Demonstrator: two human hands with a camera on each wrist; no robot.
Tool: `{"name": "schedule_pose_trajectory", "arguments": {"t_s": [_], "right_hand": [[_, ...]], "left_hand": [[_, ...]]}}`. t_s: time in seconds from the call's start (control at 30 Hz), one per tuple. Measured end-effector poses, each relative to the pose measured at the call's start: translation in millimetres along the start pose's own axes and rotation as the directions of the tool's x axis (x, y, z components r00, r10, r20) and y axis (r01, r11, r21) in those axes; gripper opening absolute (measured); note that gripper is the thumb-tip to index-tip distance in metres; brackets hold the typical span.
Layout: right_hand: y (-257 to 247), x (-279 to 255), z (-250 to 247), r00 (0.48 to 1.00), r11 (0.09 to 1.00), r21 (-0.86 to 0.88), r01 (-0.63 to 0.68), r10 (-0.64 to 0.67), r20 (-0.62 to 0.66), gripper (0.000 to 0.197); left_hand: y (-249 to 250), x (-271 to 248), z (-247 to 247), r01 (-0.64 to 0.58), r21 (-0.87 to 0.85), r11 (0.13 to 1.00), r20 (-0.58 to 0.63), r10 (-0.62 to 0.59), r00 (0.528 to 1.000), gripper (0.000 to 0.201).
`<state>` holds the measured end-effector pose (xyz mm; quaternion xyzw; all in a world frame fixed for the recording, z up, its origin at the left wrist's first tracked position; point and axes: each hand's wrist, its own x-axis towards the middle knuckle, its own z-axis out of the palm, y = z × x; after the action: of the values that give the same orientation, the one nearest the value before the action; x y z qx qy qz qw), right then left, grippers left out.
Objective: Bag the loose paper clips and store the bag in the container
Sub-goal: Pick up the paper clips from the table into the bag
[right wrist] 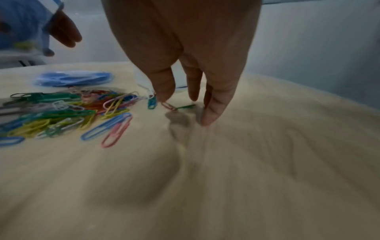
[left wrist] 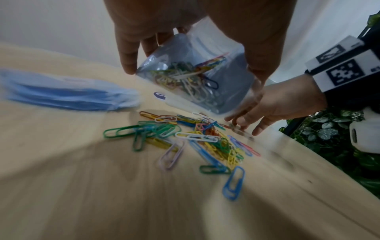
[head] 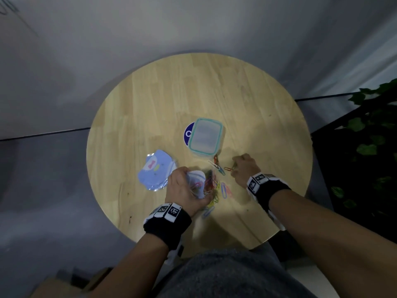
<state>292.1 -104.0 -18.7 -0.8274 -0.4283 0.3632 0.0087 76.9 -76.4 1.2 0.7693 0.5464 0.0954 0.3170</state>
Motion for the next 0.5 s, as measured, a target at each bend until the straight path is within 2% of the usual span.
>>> {"name": "schedule_pose_trajectory", "arguments": {"t_s": [0.07, 0.2, 0.27, 0.37, 0.5], "right_hand": [[-9.6, 1.0, 10.6, 1.0, 0.999, 0.032, 0.001, 0.0, -0.031, 0.056], [-35.3, 3.6, 20.4, 0.998, 0.997, 0.082, 0.015, -0.01, -0.067, 0.071], [-46.0, 6.4, 24.9, 0.995, 0.995, 0.078, 0.056, -0.049, -0.086, 0.073], [-55.1, 5.1, 29.8, 0.994, 0.995, 0.008, 0.103, -0.102, -0.048, 0.063], [-50.2, -2.6, 32.5, 0.988, 0.99, -0.067, 0.126, -0.131, -0.079, 0.034]], "left_hand": [[-1.5, -7.5, -5.8, 0.007, -0.005, 1.0, -0.025, -0.007, 1.0, 0.093], [-8.5, -11.2, -7.7, 0.03, 0.019, 0.999, -0.032, -0.029, 0.999, 0.096], [-9.7, -12.5, -9.4, 0.028, 0.031, 0.999, -0.05, -0.026, 0.998, 0.097], [-10.4, -13.4, -10.3, 0.018, 0.042, 0.999, -0.055, -0.016, 0.998, 0.096], [-12.0, -15.1, -5.8, 0.015, 0.04, 0.999, -0.045, -0.014, 0.999, 0.094]]}}
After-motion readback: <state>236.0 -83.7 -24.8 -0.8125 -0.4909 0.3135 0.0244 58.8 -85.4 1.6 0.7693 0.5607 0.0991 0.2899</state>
